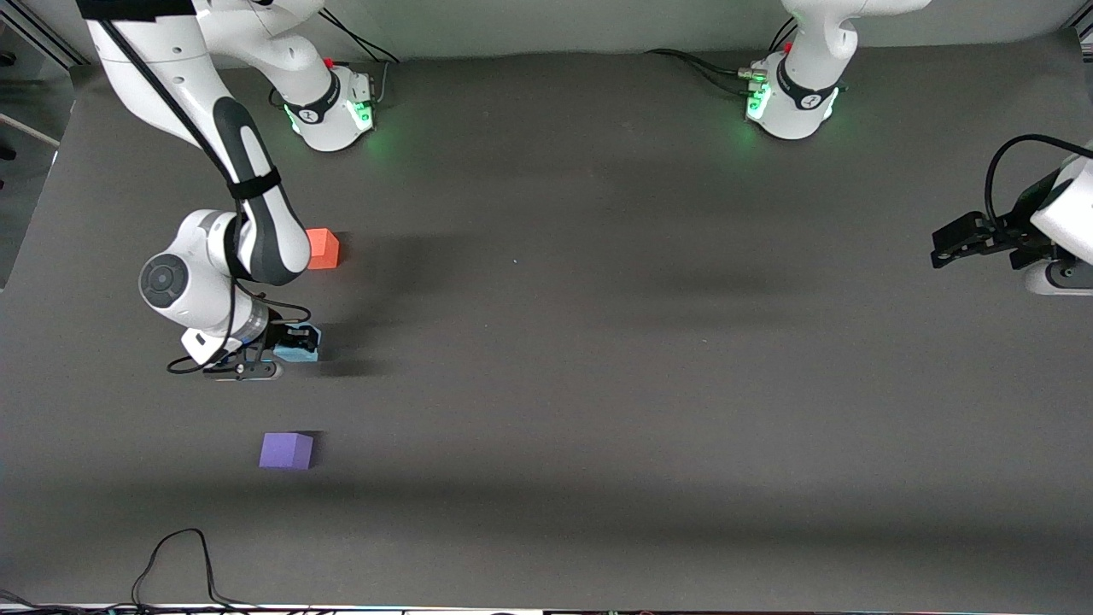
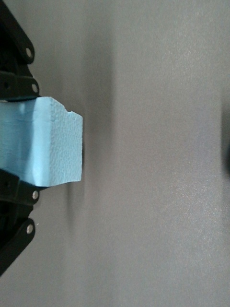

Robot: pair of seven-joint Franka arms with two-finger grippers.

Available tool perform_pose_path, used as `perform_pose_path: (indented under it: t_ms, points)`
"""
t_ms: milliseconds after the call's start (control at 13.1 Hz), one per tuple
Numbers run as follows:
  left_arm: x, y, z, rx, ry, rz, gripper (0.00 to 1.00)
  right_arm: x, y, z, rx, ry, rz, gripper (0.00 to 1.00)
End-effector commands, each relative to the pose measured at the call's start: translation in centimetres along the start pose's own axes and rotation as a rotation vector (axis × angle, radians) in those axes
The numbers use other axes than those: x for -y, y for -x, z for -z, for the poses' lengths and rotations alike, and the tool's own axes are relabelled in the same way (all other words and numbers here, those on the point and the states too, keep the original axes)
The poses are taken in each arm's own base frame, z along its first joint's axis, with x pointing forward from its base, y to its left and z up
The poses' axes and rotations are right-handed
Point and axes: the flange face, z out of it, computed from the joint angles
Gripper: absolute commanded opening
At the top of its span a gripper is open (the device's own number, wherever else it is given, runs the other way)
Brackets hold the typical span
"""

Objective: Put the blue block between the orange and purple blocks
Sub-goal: 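Lower the blue cube between the orange and purple cubes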

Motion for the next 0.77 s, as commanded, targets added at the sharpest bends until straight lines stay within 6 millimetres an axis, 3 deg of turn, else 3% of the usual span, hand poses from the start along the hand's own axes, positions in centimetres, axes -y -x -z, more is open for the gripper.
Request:
perform_pose_path:
  t_ms: [0, 383, 536, 613, 689]
  points:
    - [0.1, 0.0, 0.1, -0.014, -0.009, -0.003, 1.00, 0.0, -0.1, -0.7, -0.021, 0.002, 0.011, 0.22]
    - [0.0, 0.0, 0.0, -0.013, -0.007, -0.001, 1.00, -0.7, 0.4, -2.8, -0.025, -0.050, 0.030, 0.26]
    - [0.0, 0.0, 0.0, -0.014, -0.006, -0.001, 1.00, -0.7, 0.5, -3.1, -0.026, -0.062, 0.038, 0.33]
    - [0.0, 0.0, 0.0, -0.014, -0.005, -0.001, 1.00, -0.7, 0.4, -3.1, -0.027, -0.061, 0.037, 0.53]
    - [0.0, 0.0, 0.0, -0.014, -0.005, -0.001, 1.00, -0.7, 0.4, -3.1, -0.027, -0.062, 0.036, 1.00]
